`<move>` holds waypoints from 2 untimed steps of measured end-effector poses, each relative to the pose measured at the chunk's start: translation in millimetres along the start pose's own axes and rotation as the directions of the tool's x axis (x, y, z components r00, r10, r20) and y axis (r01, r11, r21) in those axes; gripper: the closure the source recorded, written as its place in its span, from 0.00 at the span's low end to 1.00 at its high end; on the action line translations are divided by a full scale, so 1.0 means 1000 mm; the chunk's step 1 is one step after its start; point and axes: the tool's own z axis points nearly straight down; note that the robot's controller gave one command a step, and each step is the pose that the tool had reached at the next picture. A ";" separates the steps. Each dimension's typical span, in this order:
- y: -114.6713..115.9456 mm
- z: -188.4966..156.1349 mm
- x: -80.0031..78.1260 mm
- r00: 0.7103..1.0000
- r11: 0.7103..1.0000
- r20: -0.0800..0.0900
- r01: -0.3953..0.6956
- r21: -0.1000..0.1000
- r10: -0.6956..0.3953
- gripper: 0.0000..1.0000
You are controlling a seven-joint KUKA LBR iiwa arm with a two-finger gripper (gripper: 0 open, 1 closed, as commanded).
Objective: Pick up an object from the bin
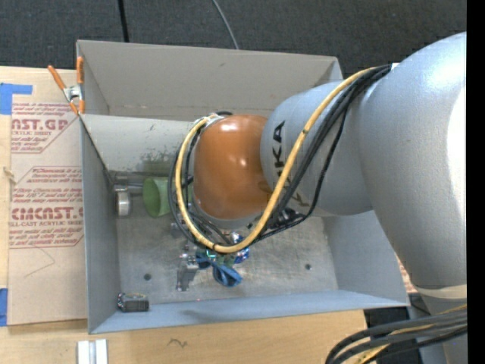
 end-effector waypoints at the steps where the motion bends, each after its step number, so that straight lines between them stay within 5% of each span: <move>1: -0.067 0.057 -0.036 0.993 0.993 0.005 0.114 0.003 -0.114 0.00; 2: -0.063 0.054 -0.036 0.993 0.993 0.007 0.118 -0.001 -0.118 1.00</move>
Offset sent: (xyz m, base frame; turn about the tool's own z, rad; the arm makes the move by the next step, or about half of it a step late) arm 0.0356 -0.0638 -0.0542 -0.1183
